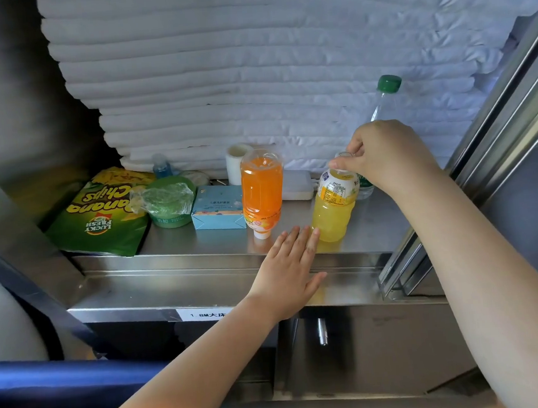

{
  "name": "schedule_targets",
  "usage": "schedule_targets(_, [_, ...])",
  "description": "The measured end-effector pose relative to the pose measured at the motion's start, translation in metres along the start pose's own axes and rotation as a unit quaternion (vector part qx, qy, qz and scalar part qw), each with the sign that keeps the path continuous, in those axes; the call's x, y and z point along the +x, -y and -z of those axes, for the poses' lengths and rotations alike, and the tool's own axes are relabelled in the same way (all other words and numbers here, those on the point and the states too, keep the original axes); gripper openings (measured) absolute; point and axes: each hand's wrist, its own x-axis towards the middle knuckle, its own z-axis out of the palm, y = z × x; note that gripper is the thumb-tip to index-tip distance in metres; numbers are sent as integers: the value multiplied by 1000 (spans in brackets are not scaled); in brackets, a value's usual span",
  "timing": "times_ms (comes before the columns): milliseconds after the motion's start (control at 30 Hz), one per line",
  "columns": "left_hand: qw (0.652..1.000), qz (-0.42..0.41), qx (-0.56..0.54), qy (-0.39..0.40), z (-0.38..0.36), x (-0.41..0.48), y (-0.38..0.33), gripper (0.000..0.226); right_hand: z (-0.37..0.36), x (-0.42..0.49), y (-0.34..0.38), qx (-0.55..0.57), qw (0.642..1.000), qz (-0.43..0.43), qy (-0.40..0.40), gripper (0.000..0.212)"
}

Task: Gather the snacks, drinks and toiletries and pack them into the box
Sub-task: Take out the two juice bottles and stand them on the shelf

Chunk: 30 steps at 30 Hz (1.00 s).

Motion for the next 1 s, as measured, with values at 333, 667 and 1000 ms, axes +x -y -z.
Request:
schedule_targets(333, [1000, 2, 3, 1, -2, 0, 0, 67, 2, -3, -4, 73, 996, 39, 35, 29])
schedule_targets(667, [1000, 1, -2, 2, -4, 0, 0, 66, -11, 4, 5, 16, 999, 33, -32, 28])
schedule_targets(1000, [1000, -5, 18, 14, -2, -1, 2, 66, -19, 3, 13, -4, 994, 94, -51, 49])
